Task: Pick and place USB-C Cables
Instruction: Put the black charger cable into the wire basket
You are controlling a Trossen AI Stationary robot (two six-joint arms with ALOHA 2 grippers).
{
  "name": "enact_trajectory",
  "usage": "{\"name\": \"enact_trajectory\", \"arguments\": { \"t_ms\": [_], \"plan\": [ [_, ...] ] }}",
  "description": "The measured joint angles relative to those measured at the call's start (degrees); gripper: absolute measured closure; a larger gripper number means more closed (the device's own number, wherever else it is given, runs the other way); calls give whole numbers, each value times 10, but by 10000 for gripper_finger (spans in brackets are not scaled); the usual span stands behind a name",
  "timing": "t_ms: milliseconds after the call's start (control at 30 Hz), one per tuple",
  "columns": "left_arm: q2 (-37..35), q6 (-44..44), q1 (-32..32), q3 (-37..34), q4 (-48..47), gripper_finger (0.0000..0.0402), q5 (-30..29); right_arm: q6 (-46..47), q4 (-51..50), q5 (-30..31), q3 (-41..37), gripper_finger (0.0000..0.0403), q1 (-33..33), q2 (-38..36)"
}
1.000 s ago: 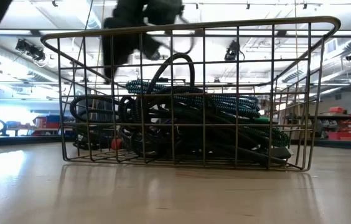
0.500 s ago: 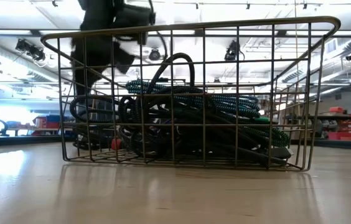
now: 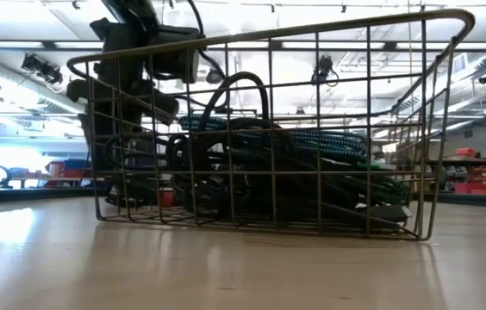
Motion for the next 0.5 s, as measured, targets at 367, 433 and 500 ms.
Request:
{"name": "enact_trajectory", "arguments": {
  "t_ms": [367,433,500],
  "plan": [
    [0,66,0,0,39,265,-42,5,0,0,0,208,0,0],
    [0,73,0,0,39,264,-49,5,0,0,0,208,0,0],
    [0,75,0,0,40,264,-56,5,0,0,0,208,0,0]
  ]
}}
